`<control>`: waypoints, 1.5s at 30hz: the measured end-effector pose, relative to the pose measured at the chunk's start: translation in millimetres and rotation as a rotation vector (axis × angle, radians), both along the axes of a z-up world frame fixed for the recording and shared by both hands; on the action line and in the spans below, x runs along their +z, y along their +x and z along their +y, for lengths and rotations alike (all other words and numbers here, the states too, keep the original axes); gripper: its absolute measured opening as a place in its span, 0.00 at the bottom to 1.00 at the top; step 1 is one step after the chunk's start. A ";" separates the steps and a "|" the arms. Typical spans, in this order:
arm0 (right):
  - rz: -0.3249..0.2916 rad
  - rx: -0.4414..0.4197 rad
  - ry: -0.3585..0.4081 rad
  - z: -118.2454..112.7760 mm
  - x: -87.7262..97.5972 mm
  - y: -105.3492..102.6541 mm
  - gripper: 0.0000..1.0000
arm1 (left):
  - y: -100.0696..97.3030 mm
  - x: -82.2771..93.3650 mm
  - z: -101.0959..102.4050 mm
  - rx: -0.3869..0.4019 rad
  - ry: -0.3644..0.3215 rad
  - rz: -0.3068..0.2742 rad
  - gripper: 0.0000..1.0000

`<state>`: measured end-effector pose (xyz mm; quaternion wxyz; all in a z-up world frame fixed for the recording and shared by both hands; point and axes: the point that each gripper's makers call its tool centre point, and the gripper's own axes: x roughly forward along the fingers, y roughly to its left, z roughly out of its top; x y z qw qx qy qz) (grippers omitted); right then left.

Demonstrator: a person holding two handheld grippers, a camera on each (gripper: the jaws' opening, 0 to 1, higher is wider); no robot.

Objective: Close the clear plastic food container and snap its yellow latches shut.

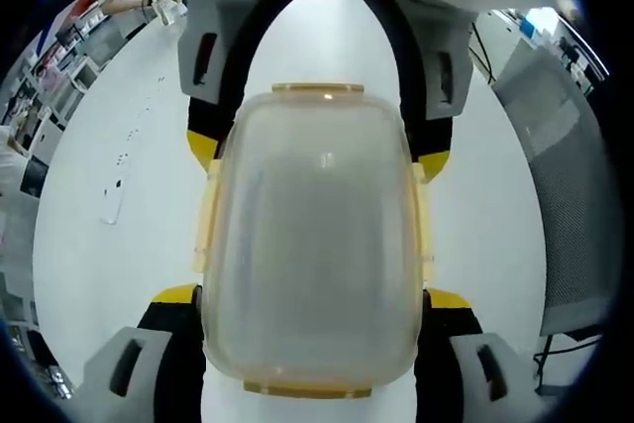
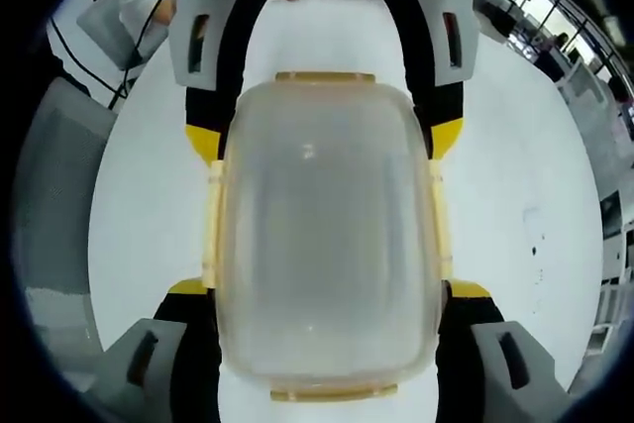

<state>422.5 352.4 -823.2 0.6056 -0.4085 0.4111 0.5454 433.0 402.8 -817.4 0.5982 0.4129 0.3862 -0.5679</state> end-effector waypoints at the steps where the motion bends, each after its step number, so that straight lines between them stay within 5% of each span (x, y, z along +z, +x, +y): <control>1: -0.001 0.000 0.001 0.2 -0.1 0.2 0.89 | -0.1 -0.1 -0.1 -0.001 0.001 0.000 0.86; 12: -0.017 -0.029 0.051 0.1 0.6 0.1 0.93 | -2.8 3.6 0.6 0.009 -0.060 -0.006 0.87; 19: -0.074 -0.132 0.223 1.8 6.4 2.4 0.99 | 0.1 14.0 0.0 0.070 -0.241 -0.047 0.85; 22: -0.104 -0.205 0.322 1.6 14.7 4.0 0.98 | 5.7 17.3 5.1 0.188 -0.334 -0.075 0.86; 31: -0.139 -0.448 0.493 -5.5 17.2 3.1 0.98 | -6.6 22.6 13.4 0.327 -0.565 -0.168 0.91; 34: -0.173 -0.513 0.553 -5.8 18.6 2.2 0.99 | -6.8 29.2 13.3 0.450 -0.681 -0.170 0.91; 36: -0.187 -0.589 0.612 -6.8 18.7 -1.5 1.00 | -3.7 32.6 19.5 0.499 -0.717 -0.221 0.92; 39: -0.241 -0.631 0.669 -6.3 21.5 -3.4 1.00 | -0.7 38.5 23.6 0.618 -0.819 -0.205 0.96; 45: -0.222 -0.631 0.647 3.3 10.6 -15.2 1.00 | -6.6 20.4 22.2 0.648 -0.777 -0.170 0.93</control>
